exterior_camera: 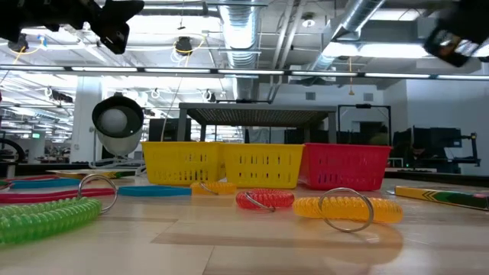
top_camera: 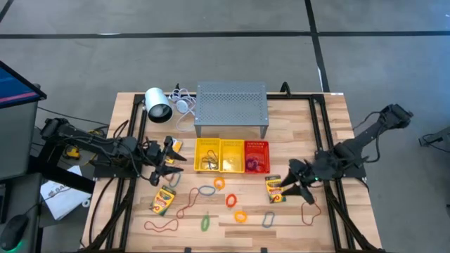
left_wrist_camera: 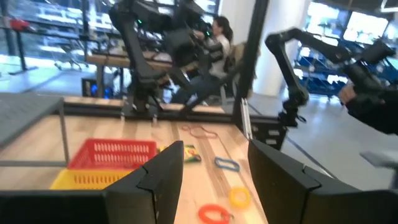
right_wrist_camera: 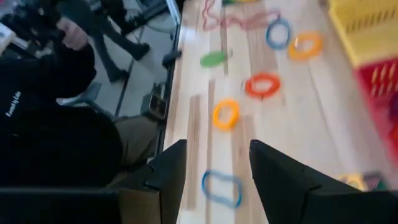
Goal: Pick & Place Office Desk Supplies
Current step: Put the red rubber band into the left yellow basket
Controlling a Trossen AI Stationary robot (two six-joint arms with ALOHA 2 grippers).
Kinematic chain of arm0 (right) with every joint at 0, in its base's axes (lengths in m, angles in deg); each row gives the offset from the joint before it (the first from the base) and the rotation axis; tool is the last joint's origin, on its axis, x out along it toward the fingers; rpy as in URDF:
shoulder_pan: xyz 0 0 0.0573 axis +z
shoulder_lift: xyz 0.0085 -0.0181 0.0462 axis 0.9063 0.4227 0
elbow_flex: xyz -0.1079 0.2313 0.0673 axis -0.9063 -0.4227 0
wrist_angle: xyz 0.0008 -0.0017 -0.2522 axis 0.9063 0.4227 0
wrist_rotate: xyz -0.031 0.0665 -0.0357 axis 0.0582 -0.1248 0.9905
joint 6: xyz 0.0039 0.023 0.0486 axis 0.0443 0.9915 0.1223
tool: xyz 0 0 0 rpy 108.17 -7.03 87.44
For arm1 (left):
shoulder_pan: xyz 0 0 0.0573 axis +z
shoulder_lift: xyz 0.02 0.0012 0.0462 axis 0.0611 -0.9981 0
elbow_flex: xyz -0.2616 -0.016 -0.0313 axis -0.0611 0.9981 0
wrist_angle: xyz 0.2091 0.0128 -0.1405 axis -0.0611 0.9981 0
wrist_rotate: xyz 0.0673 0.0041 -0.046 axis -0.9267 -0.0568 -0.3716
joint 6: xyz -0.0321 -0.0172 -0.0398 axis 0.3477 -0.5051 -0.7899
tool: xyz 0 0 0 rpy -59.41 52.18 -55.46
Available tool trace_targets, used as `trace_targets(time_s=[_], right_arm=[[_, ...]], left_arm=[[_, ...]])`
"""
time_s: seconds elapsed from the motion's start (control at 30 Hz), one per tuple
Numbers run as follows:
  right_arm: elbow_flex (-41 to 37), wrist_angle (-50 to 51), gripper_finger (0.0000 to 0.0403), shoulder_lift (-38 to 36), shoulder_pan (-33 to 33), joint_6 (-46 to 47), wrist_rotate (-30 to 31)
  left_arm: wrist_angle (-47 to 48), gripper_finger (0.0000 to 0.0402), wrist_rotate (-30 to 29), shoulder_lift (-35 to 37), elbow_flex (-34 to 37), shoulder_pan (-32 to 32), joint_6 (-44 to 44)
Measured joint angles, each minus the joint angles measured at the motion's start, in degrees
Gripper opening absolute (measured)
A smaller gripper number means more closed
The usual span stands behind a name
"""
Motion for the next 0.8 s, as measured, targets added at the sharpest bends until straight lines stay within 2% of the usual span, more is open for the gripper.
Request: trace_targets(time_s=[0.17,0.5,0.6,0.8], right_arm=[[3.8,7.6,0.0170,3.9,6.2,6.7,1.3],[18.3,30.9,0.0170,17.2,16.0,11.1,0.7],[20.2,33.9,0.0170,20.8,18.2,11.0,0.2],[20.3,38.1,0.0170,27.2,21.3,9.7,-5.4]], left_arm=[[-1.1,0.0176,-2.5,0.0,0.0,0.0,0.0],[-1.8,0.0176,-9.4,-1.0,0.0,0.0,-3.2],[-4.1,0.0176,-10.4,-3.4,0.0,0.0,-4.7],[-14.5,0.0176,-10.8,-12.8,0.0,0.0,-7.6]])
